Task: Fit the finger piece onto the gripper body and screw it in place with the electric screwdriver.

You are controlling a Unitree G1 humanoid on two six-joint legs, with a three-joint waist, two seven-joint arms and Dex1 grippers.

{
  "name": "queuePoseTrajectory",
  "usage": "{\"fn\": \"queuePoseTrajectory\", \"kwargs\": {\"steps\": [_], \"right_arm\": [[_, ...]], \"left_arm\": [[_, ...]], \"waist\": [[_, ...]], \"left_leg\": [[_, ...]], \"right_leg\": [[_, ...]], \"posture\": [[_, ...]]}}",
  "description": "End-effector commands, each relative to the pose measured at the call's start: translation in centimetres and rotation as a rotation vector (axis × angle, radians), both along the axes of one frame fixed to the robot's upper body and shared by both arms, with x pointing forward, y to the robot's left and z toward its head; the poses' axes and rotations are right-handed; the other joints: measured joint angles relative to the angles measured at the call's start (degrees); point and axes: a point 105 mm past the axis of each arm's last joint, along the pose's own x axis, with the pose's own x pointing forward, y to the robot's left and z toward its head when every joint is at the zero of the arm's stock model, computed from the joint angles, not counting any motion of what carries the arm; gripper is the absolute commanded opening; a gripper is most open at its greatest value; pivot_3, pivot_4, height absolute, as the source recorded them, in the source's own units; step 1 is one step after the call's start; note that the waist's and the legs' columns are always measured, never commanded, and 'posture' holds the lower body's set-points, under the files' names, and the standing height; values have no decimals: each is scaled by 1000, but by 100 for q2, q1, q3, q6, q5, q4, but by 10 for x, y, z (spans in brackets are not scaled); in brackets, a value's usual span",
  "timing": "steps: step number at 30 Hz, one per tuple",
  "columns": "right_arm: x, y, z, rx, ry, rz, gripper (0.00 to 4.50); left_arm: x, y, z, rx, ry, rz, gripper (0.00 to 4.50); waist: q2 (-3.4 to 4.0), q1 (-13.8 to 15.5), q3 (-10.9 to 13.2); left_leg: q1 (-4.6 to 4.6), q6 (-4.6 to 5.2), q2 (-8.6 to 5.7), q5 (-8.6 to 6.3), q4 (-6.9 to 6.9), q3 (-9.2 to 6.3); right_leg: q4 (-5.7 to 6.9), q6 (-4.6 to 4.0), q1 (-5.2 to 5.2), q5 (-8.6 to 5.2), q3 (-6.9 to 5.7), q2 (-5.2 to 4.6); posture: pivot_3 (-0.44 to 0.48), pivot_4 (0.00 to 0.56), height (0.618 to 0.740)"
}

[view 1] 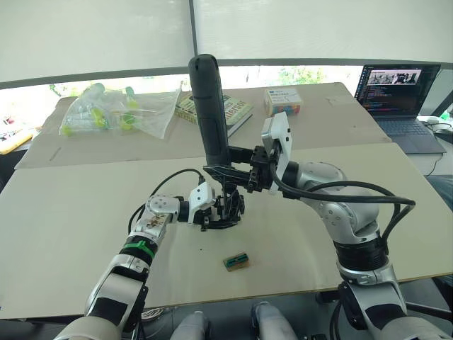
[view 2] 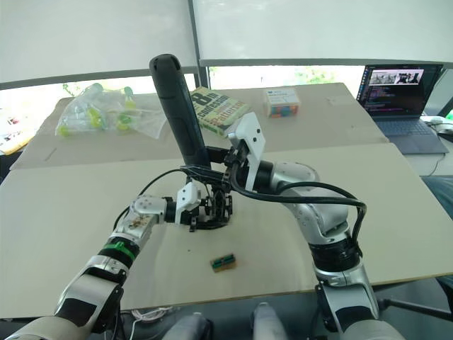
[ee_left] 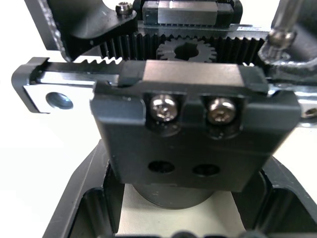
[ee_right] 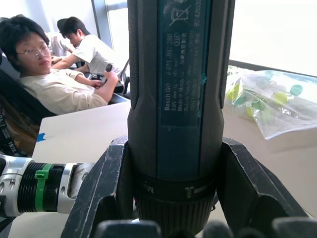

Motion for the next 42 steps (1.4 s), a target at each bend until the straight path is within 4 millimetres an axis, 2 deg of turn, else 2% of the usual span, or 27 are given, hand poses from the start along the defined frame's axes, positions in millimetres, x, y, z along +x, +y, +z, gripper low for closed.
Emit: {"fn": "queuePoseTrajectory", "kwargs": {"steps": [1,16,37,42], "right_arm": [[-4,-2,7,13,-52,1,1911],[-3,-5,4,13,-42,-10,1911],[3,-13,-15,0,-9,-34,1911],[3,-11,-13,2,3,-20,1911]], "left_arm": [[5,2,15,-8,-62,3,2342],[5,2,15,-10,-62,2,2342],[1,4,11,-5,-64,0,2342],[3,4,13,-6,-69,3,2342]], "waist": [[0,-1,0],[0,-1,0],[-1,-1,-3],[-1,-2,-4]], "left_leg": [[0,0,0,0,0,0],[2,0,0,0,0,0],[17,1,0,0,-1,0],[20,1,1,0,-2,0]], "right_leg": [[0,0,0,0,0,0],[0,0,0,0,0,0],[-1,0,12,0,1,0],[0,0,13,0,1,1]], "posture": [[0,150,740],[0,150,740],[0,150,740],[0,150,740]]}}
